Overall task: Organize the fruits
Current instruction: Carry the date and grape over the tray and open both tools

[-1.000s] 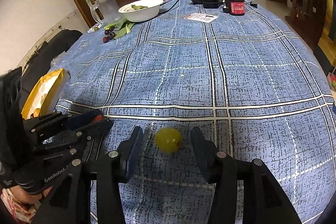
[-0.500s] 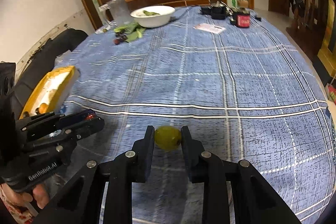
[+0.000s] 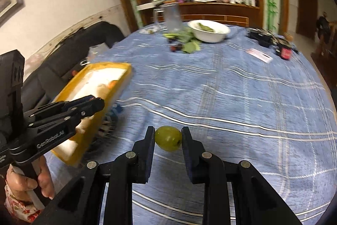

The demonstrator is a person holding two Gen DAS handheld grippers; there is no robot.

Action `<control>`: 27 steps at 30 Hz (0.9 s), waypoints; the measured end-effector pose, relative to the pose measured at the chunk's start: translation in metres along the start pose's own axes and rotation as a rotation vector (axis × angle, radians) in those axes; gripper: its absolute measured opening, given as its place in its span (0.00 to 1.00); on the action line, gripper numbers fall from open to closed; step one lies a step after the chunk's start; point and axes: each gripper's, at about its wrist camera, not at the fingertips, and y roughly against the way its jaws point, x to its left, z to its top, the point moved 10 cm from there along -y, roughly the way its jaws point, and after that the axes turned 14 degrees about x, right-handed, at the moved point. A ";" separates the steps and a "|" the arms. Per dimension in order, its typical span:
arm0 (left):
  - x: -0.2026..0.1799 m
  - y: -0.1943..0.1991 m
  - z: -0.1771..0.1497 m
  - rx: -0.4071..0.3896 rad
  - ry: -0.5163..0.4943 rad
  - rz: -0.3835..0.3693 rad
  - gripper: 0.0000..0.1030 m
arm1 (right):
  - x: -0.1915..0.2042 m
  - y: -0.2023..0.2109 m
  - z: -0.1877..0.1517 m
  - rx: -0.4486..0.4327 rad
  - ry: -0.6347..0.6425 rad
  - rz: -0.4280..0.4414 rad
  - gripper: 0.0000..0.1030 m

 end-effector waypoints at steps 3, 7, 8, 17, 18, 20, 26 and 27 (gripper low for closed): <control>0.025 0.007 -0.001 -0.011 0.045 0.020 0.21 | 0.028 -0.004 0.007 0.003 0.030 0.037 0.27; 0.056 0.014 -0.001 -0.024 0.086 0.062 0.21 | 0.067 -0.015 0.016 0.014 0.081 0.079 0.27; 0.063 0.014 -0.001 -0.027 0.091 0.079 0.21 | 0.080 -0.019 0.019 0.017 0.104 0.086 0.27; 0.148 0.005 0.005 0.012 0.170 0.226 0.21 | 0.162 -0.055 0.038 0.061 0.222 0.154 0.27; 0.156 0.003 0.005 0.020 0.179 0.231 0.21 | 0.169 -0.061 0.040 0.073 0.225 0.164 0.27; 0.168 -0.001 0.004 0.034 0.188 0.238 0.21 | 0.179 -0.074 0.044 0.092 0.228 0.171 0.27; 0.177 -0.015 0.006 0.070 0.189 0.222 0.21 | 0.191 -0.104 0.052 0.137 0.232 0.161 0.27; 0.178 -0.016 0.007 0.073 0.188 0.224 0.21 | 0.191 -0.108 0.053 0.142 0.230 0.159 0.28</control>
